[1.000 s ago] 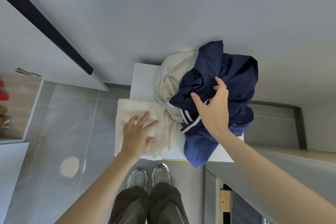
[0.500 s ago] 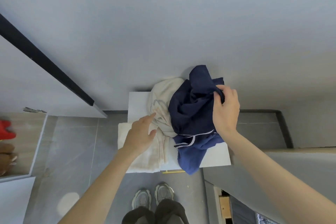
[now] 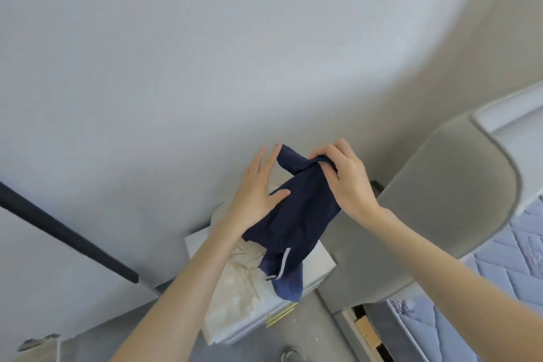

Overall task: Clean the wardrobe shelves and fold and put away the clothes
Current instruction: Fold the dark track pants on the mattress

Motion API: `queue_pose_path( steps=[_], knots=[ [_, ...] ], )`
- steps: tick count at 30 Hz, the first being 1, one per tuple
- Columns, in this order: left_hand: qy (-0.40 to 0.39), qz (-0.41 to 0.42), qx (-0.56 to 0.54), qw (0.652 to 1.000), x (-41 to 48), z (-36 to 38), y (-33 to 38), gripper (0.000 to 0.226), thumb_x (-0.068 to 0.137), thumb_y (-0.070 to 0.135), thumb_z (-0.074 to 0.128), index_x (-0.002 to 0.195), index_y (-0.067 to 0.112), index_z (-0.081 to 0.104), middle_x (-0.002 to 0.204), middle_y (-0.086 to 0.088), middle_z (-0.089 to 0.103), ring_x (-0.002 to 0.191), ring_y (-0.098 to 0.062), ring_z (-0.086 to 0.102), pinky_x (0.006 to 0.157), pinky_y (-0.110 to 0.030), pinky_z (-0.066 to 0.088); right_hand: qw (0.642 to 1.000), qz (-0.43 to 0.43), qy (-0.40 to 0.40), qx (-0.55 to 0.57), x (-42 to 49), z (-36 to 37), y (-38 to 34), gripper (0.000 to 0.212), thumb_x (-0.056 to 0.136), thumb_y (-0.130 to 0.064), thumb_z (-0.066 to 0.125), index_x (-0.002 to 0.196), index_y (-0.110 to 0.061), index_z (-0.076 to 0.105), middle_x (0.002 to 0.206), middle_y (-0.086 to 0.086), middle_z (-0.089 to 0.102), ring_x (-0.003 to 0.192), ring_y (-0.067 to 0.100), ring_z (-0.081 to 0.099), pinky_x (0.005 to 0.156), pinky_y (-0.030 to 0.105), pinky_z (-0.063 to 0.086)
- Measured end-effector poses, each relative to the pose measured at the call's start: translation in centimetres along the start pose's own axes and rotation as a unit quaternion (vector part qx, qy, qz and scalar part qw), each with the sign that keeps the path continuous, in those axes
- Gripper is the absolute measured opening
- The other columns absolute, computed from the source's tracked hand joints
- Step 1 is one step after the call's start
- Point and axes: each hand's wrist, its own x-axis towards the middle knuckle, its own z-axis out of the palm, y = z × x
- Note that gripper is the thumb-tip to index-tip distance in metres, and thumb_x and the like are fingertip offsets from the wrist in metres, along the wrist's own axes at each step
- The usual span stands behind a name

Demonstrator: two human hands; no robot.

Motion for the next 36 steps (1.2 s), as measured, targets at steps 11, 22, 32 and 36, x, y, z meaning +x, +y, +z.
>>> queue_pose_path(
  steps=[11,22,32,36],
  knots=[
    [-0.200,0.161,0.041,0.966,-2.3,0.2,10.9,0.013,0.100,0.031,0.047,0.103,0.034,0.060,0.074,0.023,0.055,0.073,-0.004,0.058,0.060,-0.011,0.036,0.986,0.009,0.150,-0.076,-9.9,-11.4,-4.0,0.025,0.096,-0.002,0.050,0.100,-0.018,0.069,0.095,-0.005,0.052,0.088,0.006,0.051,0.079,0.014,0.042],
    [-0.347,0.010,-0.260,0.901,-6.8,9.0,18.8,0.020,0.101,0.021,0.048,0.107,0.036,0.060,0.094,0.008,0.069,0.079,-0.006,0.067,0.067,-0.024,0.055,0.918,0.325,0.226,0.025,-21.5,-18.2,-0.2,0.050,0.087,-0.039,0.067,0.131,-0.036,0.043,0.101,-0.013,0.056,0.089,0.003,0.055,0.072,0.020,0.041],
    [-0.340,-0.020,-0.340,0.876,-7.3,16.2,28.4,0.015,0.098,0.027,0.054,0.111,0.032,0.059,0.101,0.009,0.069,0.079,-0.005,0.070,0.060,-0.019,0.052,0.877,0.423,0.100,0.206,-32.0,-22.1,5.7,0.031,0.092,-0.033,0.063,0.122,-0.028,0.055,0.115,-0.014,0.063,0.108,0.007,0.061,0.073,0.011,0.049],
    [-0.367,-0.020,-0.324,0.872,-7.3,18.8,31.4,0.017,0.097,0.029,0.055,0.113,0.030,0.059,0.102,0.008,0.070,0.084,-0.007,0.070,0.068,-0.023,0.056,0.865,0.433,0.166,0.189,-32.7,-24.7,8.5,0.014,0.095,-0.029,0.061,0.103,-0.018,0.063,0.095,-0.010,0.066,0.086,0.003,0.060,0.071,0.017,0.045]
  ],
)
